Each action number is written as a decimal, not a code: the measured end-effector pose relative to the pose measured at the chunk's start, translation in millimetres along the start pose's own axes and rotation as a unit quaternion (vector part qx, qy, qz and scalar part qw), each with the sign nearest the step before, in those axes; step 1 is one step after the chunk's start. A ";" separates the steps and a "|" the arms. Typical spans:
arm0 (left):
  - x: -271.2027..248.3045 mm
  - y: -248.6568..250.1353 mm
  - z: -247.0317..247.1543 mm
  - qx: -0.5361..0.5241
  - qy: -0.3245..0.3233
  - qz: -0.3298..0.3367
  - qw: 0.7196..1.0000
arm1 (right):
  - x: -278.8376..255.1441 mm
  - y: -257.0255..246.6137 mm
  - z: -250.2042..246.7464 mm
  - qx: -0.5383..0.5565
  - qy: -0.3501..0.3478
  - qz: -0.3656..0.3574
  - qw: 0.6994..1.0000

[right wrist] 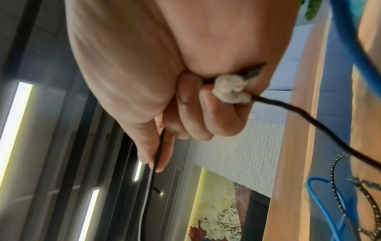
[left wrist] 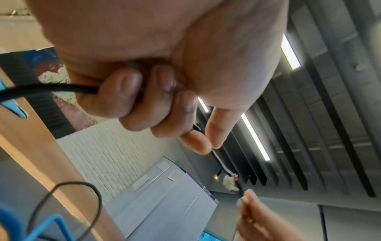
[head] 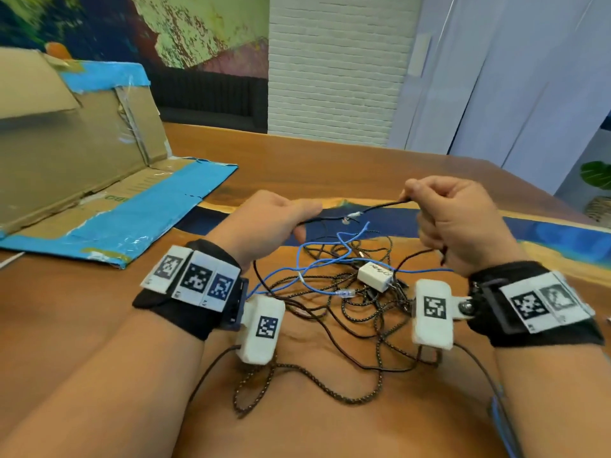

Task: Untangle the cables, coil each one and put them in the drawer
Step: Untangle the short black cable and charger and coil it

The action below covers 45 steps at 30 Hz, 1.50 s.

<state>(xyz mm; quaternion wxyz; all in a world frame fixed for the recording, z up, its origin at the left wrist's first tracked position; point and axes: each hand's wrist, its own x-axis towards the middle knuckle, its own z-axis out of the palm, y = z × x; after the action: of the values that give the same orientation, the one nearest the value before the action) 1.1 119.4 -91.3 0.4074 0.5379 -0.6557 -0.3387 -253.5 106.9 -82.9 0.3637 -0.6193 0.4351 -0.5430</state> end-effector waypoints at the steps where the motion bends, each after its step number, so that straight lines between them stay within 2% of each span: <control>1: 0.7 -0.4 -0.6 -0.011 0.010 0.013 1.000 | -0.4 0.3 -2.1 -0.048 0.005 -0.004 0.999; 2: 1.1 -0.6 -0.7 -0.023 0.017 0.026 0.999 | -1.0 0.6 -2.2 -0.125 -0.003 -0.010 0.992; 4: 0.4 -0.4 0.5 -0.020 0.026 0.048 0.998 | -2.0 -0.7 1.0 -0.282 -0.073 -0.002 0.957; 6: -0.9 -1.5 2.8 0.002 0.011 0.062 0.998 | -4.7 -5.5 5.6 -0.362 -0.145 0.025 0.921; 8: -1.5 -2.3 5.9 0.026 -0.006 0.060 0.998 | -8.7 -12.7 12.4 -0.372 -0.158 0.002 0.915; 11: -2.0 -1.4 9.0 0.024 -0.012 0.062 0.998 | -18.2 -19.9 35.0 -0.264 -0.198 -0.040 0.943; 13: -1.9 -1.2 10.2 0.010 -0.014 0.070 0.997 | -24.1 -15.4 53.6 -0.271 -0.227 -0.065 0.933; 15: -1.9 -1.1 9.3 -0.005 -0.006 0.070 0.997 | -25.6 -8.8 59.5 -0.334 -0.204 -0.102 0.914; 16: -1.2 -1.4 7.3 -0.013 -0.001 0.063 0.998 | -23.8 -7.5 56.3 -0.334 -0.174 -0.105 0.920; 17: -0.4 -1.5 4.6 -0.023 -0.001 0.049 0.999 | -21.3 -7.0 49.4 -0.291 -0.138 -0.097 0.942; 19: -0.3 -1.0 -0.8 -0.053 -0.023 0.023 0.998 | -16.3 -7.9 28.8 -0.095 -0.056 -0.066 0.992; 21: 0.1 0.5 -3.2 -0.091 -0.041 0.023 0.995 | -10.8 -11.9 6.6 0.076 0.036 -0.044 0.995; 22: -0.1 1.1 -2.8 -0.121 -0.038 0.036 0.991 | -8.6 -11.8 -1.7 0.113 0.078 -0.037 0.990; 25: -1.7 7.0 -0.3 -0.269 -0.004 0.084 0.959 | -3.1 -4.6 -17.6 0.107 0.153 0.003 0.982; 27: -3.2 11.4 -1.9 -0.344 0.007 0.101 0.933 | -2.6 0.3 -20.1 0.020 0.137 0.038 0.990; 29: -4.1 12.2 -4.4 -0.339 0.010 0.106 0.935 | -5.3 1.7 -17.6 -0.116 0.080 0.056 0.988; 32: -6.5 10.8 0.5 -0.189 0.012 0.115 0.975 | -14.2 -3.1 -6.1 -0.329 -0.003 0.031 0.944; 34: -7.9 9.8 8.6 -0.068 0.007 0.123 0.990 | -19.7 -10.0 3.3 -0.403 -0.031 -0.022 0.915; 36: -8.2 8.2 14.2 -0.011 -0.019 0.123 0.992 | -23.2 -14.3 14.2 -0.391 -0.079 -0.077 0.914; 39: -9.7 7.1 17.5 0.002 -0.063 0.116 0.991 | -28.3 -15.2 34.0 -0.260 -0.162 -0.068 0.950; 40: -9.3 6.9 17.0 -0.003 -0.066 0.108 0.992 | -29.3 -15.1 37.1 -0.214 -0.160 -0.071 0.961; 43: -8.0 5.8 10.2 0.005 -0.077 0.058 0.995 | -23.0 -14.4 24.2 -0.123 -0.043 -0.108 0.986; 45: -7.8 4.8 3.3 -0.058 -0.103 0.037 0.992 | -18.0 -15.2 4.3 -0.025 0.037 -0.091 0.995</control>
<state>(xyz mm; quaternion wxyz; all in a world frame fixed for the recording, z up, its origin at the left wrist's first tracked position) -3.2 128.0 -89.9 0.3808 0.4509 -0.6928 -0.4144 -247.7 129.0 -75.9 0.2807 -0.6446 0.4040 -0.5852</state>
